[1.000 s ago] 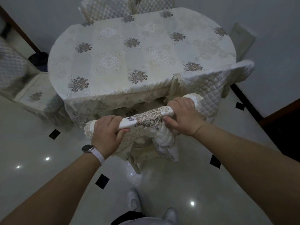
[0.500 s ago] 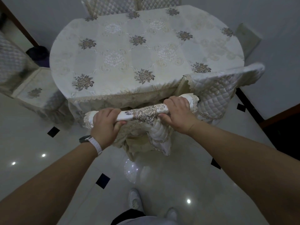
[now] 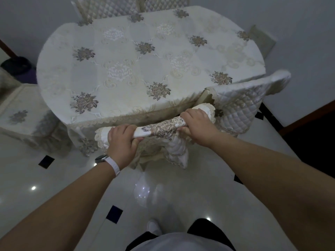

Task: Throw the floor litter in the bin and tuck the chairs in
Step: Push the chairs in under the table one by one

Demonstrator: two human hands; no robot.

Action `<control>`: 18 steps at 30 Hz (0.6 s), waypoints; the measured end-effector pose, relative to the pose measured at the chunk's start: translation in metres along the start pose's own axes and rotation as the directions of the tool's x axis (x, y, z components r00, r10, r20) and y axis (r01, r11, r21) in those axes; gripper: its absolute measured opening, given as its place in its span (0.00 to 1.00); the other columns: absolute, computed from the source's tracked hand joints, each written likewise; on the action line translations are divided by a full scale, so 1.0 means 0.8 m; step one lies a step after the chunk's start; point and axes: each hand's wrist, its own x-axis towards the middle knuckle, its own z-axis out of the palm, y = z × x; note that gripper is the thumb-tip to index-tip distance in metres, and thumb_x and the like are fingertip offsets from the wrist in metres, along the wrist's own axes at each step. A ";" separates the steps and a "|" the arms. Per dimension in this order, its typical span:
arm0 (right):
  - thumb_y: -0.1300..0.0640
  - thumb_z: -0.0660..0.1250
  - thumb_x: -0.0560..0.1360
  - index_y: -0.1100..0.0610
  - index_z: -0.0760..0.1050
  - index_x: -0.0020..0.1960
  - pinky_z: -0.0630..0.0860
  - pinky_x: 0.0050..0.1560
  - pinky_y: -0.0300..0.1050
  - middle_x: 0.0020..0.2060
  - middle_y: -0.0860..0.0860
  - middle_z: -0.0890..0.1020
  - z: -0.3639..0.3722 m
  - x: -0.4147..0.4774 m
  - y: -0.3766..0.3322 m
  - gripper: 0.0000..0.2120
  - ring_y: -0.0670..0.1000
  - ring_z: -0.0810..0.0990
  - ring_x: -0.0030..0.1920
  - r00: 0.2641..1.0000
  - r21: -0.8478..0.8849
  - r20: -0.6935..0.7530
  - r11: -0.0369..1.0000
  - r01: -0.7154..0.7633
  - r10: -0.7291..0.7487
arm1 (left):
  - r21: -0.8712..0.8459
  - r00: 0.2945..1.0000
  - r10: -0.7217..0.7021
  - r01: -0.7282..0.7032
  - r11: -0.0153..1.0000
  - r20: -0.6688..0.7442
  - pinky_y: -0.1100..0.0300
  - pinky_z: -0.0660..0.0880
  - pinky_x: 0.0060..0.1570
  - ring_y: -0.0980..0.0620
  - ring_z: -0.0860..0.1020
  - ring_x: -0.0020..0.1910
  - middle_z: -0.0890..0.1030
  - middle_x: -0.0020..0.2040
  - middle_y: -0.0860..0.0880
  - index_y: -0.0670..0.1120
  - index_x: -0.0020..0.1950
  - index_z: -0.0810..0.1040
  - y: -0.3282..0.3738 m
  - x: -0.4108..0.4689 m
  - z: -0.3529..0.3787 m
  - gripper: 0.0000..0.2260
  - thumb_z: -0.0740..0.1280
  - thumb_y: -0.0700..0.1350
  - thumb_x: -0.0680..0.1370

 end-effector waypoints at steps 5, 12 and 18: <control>0.38 0.56 0.74 0.60 0.75 0.57 0.66 0.62 0.61 0.52 0.59 0.77 0.014 0.026 0.014 0.28 0.63 0.75 0.53 0.996 -0.015 -0.072 0.999 0.042 -0.043 | 0.028 1.000 -0.002 0.003 1.000 -0.029 0.44 0.66 0.56 0.42 0.72 0.49 0.77 0.50 0.43 0.43 0.55 0.77 -0.011 0.016 0.005 0.19 0.59 0.56 0.76; 0.38 0.57 0.74 0.58 0.75 0.55 0.60 0.59 0.54 0.49 0.57 0.78 0.026 0.064 0.050 0.25 0.60 0.76 0.50 0.972 -0.013 -0.209 0.994 0.108 -0.108 | 0.050 0.999 -0.004 0.007 0.999 -0.048 0.43 0.66 0.54 0.44 0.69 0.48 0.75 0.50 0.44 0.44 0.55 0.75 -0.008 0.050 0.014 0.16 0.60 0.54 0.75; 0.37 0.58 0.74 0.56 0.74 0.54 0.61 0.60 0.56 0.49 0.56 0.78 0.044 0.083 0.076 0.24 0.57 0.71 0.51 0.941 0.040 -0.296 0.983 0.182 -0.162 | 0.075 0.998 -0.004 0.008 0.997 -0.056 0.43 0.66 0.55 0.43 0.71 0.50 0.76 0.51 0.42 0.45 0.56 0.73 -0.011 0.066 0.028 0.16 0.61 0.52 0.74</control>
